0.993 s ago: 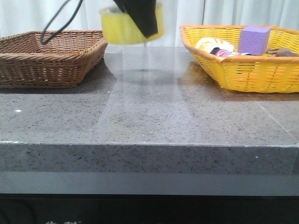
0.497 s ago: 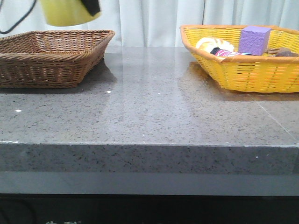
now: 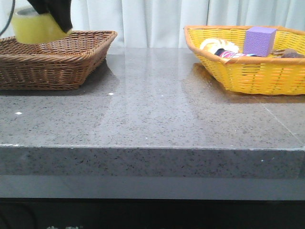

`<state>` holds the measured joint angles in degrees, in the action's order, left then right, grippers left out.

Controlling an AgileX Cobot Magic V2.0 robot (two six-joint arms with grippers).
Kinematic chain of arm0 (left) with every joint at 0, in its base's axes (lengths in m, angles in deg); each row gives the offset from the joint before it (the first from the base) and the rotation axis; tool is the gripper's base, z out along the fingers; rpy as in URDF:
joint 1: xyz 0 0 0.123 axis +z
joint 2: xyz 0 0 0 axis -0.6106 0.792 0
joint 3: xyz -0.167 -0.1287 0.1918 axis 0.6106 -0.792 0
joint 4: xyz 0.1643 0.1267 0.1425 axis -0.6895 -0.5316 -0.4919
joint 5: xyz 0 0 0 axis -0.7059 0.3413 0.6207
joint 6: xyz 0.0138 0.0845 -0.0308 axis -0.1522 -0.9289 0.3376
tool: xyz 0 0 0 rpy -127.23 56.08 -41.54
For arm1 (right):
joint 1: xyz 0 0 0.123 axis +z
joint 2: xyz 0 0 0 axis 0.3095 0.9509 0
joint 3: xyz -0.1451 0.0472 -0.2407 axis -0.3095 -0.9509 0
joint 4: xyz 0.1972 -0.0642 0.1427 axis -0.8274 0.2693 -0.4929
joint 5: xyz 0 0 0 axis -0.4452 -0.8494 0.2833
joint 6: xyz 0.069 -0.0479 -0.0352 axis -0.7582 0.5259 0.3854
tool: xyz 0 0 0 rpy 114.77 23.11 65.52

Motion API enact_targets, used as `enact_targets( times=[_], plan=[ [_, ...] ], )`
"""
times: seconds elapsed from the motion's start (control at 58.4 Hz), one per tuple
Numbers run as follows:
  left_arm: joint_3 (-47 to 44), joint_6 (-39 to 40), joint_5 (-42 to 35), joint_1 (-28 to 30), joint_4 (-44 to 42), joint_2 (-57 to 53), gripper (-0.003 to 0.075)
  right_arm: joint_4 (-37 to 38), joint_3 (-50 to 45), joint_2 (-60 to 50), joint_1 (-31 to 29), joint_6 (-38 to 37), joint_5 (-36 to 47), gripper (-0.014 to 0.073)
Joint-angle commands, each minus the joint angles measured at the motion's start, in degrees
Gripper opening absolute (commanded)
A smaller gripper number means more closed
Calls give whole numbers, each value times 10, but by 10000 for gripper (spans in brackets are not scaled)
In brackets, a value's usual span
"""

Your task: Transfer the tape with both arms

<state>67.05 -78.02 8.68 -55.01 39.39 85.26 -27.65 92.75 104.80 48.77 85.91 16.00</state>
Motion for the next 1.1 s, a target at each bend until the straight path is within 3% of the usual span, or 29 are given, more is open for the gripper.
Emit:
enact_targets(
  times=[0.0, 0.171, 0.308, 0.377, 0.668, 1.079],
  plan=[
    [16, 5, 5, 0, 2, -21, 200, -4, 15, 2, -3, 5, 42, 340],
    [16, 5, 5, 0, 16, -1, 235, -4, 15, 2, -3, 5, 42, 340],
    [16, 5, 5, 0, 16, 0, 430, -4, 15, 2, -3, 5, 42, 340],
    [16, 5, 5, 0, 16, -1, 480, -4, 15, 2, -3, 5, 42, 340],
    [16, 7, 5, 0, 37, -58, 480, -4, 15, 2, -3, 5, 42, 340],
    [7, 35, 5, 0, 140, -257, 480, -4, 15, 2, -3, 5, 42, 340]
  ],
)
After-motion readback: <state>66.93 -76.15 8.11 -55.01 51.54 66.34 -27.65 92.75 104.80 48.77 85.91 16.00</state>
